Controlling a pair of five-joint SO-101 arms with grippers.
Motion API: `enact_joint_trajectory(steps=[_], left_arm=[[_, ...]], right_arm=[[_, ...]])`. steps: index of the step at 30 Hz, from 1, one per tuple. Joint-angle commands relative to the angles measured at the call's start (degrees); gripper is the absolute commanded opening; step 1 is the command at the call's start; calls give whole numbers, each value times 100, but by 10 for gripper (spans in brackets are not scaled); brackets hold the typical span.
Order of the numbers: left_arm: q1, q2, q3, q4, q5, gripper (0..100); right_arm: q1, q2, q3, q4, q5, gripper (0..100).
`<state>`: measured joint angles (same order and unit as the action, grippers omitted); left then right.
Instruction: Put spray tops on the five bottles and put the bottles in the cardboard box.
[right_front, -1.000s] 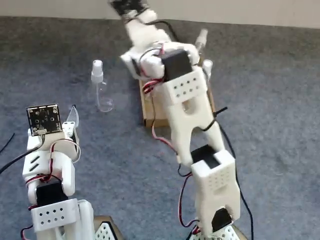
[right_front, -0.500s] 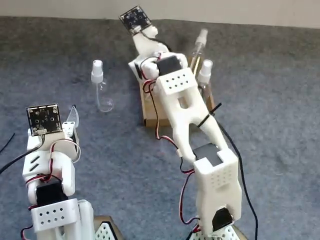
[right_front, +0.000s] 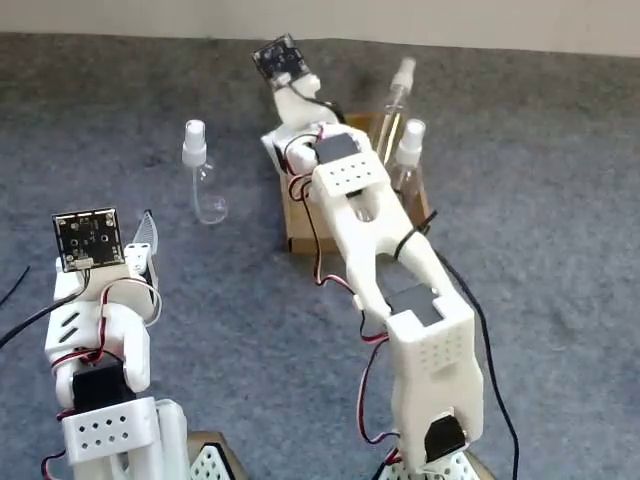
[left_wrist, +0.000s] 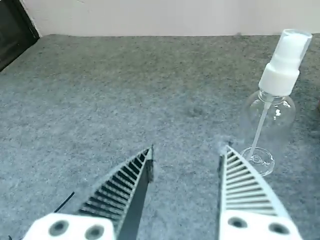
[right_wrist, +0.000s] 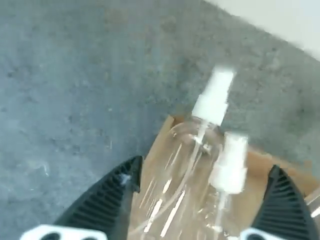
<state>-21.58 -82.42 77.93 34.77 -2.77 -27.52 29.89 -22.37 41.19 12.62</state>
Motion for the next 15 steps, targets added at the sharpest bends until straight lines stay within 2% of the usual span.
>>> enact_joint_trajectory(steps=[1, 12, 15], left_arm=[[-48, -48, -180, -149, 70, 193], [180, -48, -180, -132, 44, 193], [180, -48, -180, -132, 44, 193]], right_arm=[[101, 382, -119, -136, -88, 314], [101, 523, -330, -136, -88, 310], [101, 523, -321, -163, -88, 230]])
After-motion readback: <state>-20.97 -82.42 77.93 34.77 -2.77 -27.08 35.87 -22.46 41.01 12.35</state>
